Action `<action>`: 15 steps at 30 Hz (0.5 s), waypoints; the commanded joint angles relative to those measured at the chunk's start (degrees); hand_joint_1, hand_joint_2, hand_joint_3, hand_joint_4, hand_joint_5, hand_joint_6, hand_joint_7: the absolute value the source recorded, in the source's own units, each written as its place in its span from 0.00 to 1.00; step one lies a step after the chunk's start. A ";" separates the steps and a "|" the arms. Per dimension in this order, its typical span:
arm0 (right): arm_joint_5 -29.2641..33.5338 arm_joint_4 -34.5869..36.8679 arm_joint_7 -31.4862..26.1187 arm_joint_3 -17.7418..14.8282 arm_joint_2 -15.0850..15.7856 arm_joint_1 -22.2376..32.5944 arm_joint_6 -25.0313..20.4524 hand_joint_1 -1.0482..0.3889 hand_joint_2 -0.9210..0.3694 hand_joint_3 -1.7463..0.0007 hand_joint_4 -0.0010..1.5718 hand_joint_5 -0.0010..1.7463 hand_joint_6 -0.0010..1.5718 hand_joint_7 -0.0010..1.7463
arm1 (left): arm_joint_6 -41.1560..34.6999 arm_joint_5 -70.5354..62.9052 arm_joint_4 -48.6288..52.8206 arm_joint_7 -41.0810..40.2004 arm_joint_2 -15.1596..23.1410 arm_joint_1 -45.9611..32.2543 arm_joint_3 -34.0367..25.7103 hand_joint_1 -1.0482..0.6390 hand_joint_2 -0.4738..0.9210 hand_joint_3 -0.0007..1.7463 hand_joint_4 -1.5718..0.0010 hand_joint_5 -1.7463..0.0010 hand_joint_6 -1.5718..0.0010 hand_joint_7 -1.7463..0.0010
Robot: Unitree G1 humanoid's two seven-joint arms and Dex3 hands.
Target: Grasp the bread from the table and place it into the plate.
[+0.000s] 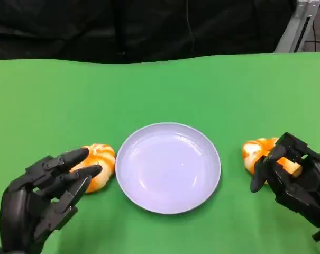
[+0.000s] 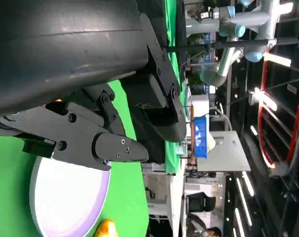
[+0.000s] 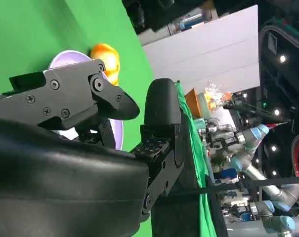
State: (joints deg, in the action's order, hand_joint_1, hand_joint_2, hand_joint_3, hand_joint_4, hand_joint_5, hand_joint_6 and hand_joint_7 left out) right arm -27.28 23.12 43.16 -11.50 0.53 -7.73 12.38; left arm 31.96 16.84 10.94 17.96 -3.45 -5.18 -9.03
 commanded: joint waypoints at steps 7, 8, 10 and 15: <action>-0.73 0.03 0.25 -0.63 1.00 -0.29 0.11 0.71 0.08 0.55 0.36 1.00 0.34 0.80 | 1.10 -0.48 0.59 -0.72 0.76 -0.09 -0.71 0.49 1.00 0.08 0.39 0.95 0.40 1.00; -0.73 0.03 0.25 -0.63 1.00 -0.29 0.11 0.71 0.08 0.55 0.36 1.00 0.34 0.80 | 1.11 -0.48 0.60 -0.73 0.76 -0.09 -0.71 0.49 1.00 0.08 0.39 0.95 0.40 1.00; -0.68 -0.03 0.17 -0.60 1.00 -0.25 0.04 0.71 0.08 0.55 0.36 1.00 0.34 0.80 | 1.97 -1.55 1.25 -0.46 1.51 0.11 -0.68 0.49 1.00 0.08 0.39 0.95 0.41 1.00; -0.76 -0.70 -0.19 -0.49 0.91 -0.03 -0.55 0.72 0.05 0.55 0.37 1.00 0.35 0.80 | 5.57 -4.72 3.93 -0.26 3.48 1.02 -0.54 0.44 1.00 0.05 0.42 0.98 0.46 1.00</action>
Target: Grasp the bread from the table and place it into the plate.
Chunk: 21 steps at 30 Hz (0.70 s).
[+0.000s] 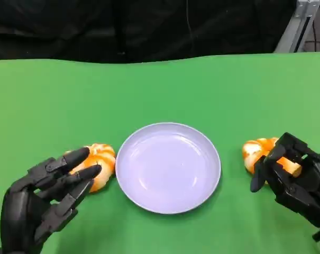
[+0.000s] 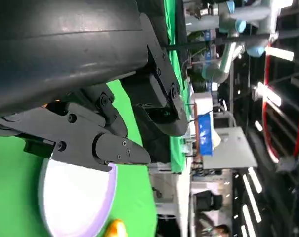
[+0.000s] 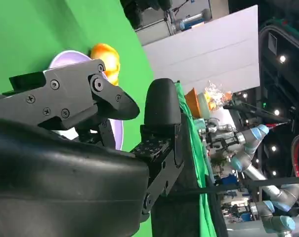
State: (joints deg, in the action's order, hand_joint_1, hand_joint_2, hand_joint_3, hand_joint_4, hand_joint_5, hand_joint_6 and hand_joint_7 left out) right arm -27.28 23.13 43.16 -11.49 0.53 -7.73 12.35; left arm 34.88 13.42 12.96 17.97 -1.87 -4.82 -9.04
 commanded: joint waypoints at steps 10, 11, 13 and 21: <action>-0.65 -1.47 -0.47 -0.49 0.73 0.36 -0.91 0.74 0.04 0.55 0.38 1.00 0.36 0.79 | 7.32 -6.15 4.62 -2.36 3.64 1.21 -0.22 0.40 1.00 0.03 0.45 1.00 0.50 1.00; -0.65 -1.48 -0.47 -0.49 0.73 0.36 -0.92 0.74 0.04 0.55 0.38 1.00 0.37 0.79 | 7.48 -6.23 4.75 -2.53 3.69 1.25 -0.14 0.40 1.00 0.03 0.45 1.00 0.50 1.00; -0.65 -1.48 -0.48 -0.48 0.73 0.37 -0.92 0.74 0.04 0.55 0.38 1.00 0.37 0.78 | 7.70 -6.34 4.94 -2.75 3.76 1.30 -0.05 0.40 1.00 0.03 0.45 1.00 0.50 1.00; -0.46 -1.86 -0.84 -0.27 0.59 0.74 -0.76 0.73 0.06 0.55 0.37 1.00 0.37 0.78 | 7.53 -16.37 3.28 -7.76 6.74 1.57 0.22 0.37 1.00 0.02 0.51 1.00 0.54 1.00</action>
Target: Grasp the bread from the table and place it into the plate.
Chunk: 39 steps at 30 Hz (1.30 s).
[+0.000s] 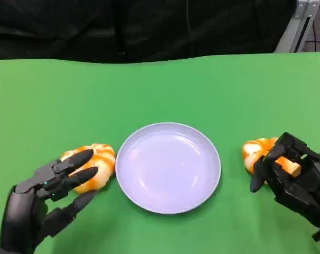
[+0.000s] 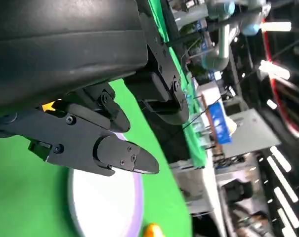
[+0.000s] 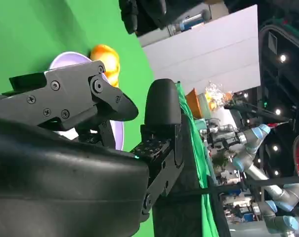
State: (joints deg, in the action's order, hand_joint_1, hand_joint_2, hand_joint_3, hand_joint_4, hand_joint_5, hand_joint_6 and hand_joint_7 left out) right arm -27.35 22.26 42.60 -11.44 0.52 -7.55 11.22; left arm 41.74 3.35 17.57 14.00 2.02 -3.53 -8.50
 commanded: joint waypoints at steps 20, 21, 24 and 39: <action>-0.31 -1.74 -0.82 0.24 0.63 0.87 0.09 0.73 0.06 0.54 0.37 1.00 0.36 0.79 | -1.56 -22.04 -6.02 -14.63 7.98 0.11 2.15 0.34 1.00 0.00 0.56 1.00 0.59 1.00; -0.31 -1.82 -0.79 0.28 0.63 0.91 0.05 0.73 0.06 0.54 0.37 1.00 0.36 0.79 | -2.58 -26.91 -7.91 -16.70 8.66 -0.20 2.22 0.32 1.00 0.00 0.59 1.00 0.62 1.00; -0.28 -1.62 -0.58 0.30 0.67 0.87 0.35 0.73 0.06 0.54 0.37 1.00 0.36 0.79 | -4.34 -33.18 -10.33 -20.36 9.46 -0.68 2.87 0.30 1.00 0.00 0.61 1.00 0.63 1.00; -0.38 -1.51 -0.54 0.30 0.43 0.90 0.55 0.70 0.08 0.55 0.36 1.00 0.34 0.81 | -10.65 -41.13 -14.55 -24.40 12.49 -1.01 5.76 0.26 1.00 0.02 0.65 1.00 0.66 1.00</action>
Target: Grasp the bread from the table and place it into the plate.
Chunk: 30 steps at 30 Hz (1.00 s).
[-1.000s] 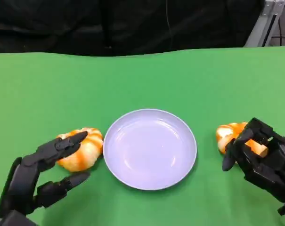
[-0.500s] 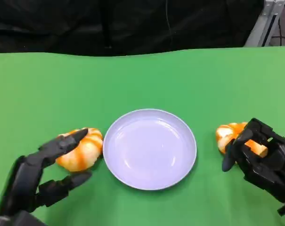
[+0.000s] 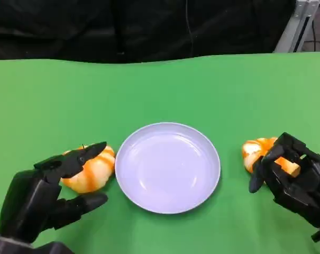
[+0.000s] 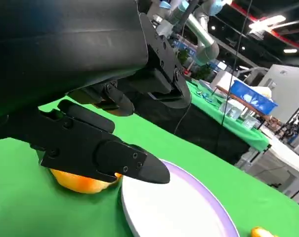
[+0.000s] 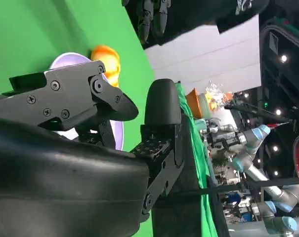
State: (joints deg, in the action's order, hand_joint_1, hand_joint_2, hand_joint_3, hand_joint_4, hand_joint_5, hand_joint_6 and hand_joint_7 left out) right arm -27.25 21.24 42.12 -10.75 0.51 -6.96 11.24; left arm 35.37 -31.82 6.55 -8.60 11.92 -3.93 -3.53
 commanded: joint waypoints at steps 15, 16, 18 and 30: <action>-0.18 -0.54 -0.30 -0.22 0.31 0.34 0.82 0.71 0.08 0.54 0.36 1.00 0.34 0.82 | -14.39 -14.34 -6.11 -4.84 5.90 0.20 6.40 0.23 1.00 0.04 0.70 1.00 0.69 1.00; -0.23 -0.42 -0.16 -0.24 0.29 0.30 0.98 0.71 0.08 0.54 0.36 1.00 0.34 0.82 | -14.60 -14.66 -5.85 -5.25 6.15 0.42 6.72 0.23 1.00 0.04 0.70 1.00 0.68 1.00; -0.15 -0.69 -0.47 -0.18 0.26 0.41 0.80 0.72 0.08 0.54 0.36 1.00 0.34 0.82 | -15.83 -15.27 -5.29 -5.17 6.50 1.20 7.37 0.22 1.00 0.05 0.71 1.00 0.68 1.00; -0.38 -1.93 -1.22 0.08 0.10 0.98 -0.16 0.74 0.05 0.55 0.38 1.00 0.36 0.81 | -18.37 -13.54 -0.74 -4.06 8.54 4.49 9.97 0.22 1.00 0.05 0.73 1.00 0.69 1.00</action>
State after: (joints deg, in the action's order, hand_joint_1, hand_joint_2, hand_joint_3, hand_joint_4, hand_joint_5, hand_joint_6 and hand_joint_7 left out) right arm -27.23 20.40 41.28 -10.50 0.24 -6.51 11.23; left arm 17.50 -46.41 4.81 -12.87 18.96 -0.23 5.92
